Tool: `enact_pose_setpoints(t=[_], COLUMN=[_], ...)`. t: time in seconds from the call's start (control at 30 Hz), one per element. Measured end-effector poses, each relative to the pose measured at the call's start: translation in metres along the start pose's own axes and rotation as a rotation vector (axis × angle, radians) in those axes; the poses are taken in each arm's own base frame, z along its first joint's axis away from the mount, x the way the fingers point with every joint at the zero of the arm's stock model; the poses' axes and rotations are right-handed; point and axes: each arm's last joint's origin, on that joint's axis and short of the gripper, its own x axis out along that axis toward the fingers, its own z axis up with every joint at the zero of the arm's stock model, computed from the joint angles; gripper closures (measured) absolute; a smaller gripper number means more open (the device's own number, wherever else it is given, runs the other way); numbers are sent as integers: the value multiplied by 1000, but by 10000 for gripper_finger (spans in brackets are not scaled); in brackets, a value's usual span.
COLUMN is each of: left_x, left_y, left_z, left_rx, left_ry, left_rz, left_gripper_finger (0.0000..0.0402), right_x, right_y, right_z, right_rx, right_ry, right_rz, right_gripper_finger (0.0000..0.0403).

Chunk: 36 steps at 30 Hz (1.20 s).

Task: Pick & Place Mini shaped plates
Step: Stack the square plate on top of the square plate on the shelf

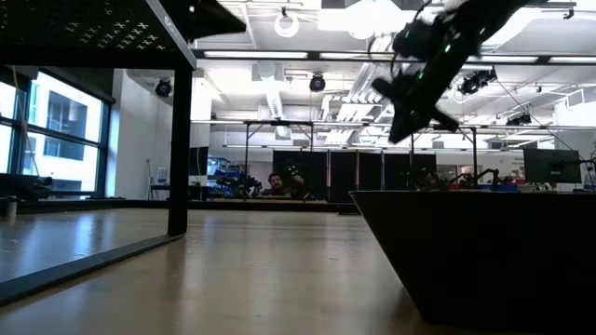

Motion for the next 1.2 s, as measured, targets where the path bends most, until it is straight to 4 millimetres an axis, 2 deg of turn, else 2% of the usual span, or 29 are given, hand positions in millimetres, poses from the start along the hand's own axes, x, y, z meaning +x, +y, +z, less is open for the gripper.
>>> enact_pose_setpoints(t=[0.17,0.3,0.43,0.6,0.77,0.87,1.07,1.2], left_x=[1,1,2,2,2,2,0,0], left_y=[2,3,6,9,9,9,16,16], left_z=[-5,-6,-8,-11,-11,-11,-17,-19], left_rx=[-21,-16,-4,10,6,-26,-122,-127], left_ry=[41,49,66,101,102,102,145,173], left_rz=[22,29,51,75,76,78,166,154], left_gripper_finger=[400,401,401,401,401,401,401,401], right_x=[56,93,121,141,143,137,117,100], right_y=[-8,-11,-14,-20,-17,-11,3,12], right_z=[-3,-7,-16,-25,-27,-25,-19,-15], right_rx=[85,113,164,201,194,157,62,1], right_ry=[79,85,100,119,106,95,54,30], right_rz=[-18,3,12,-19,-19,8,58,93], right_gripper_finger=[321,289,286,308,355,392,395,399])
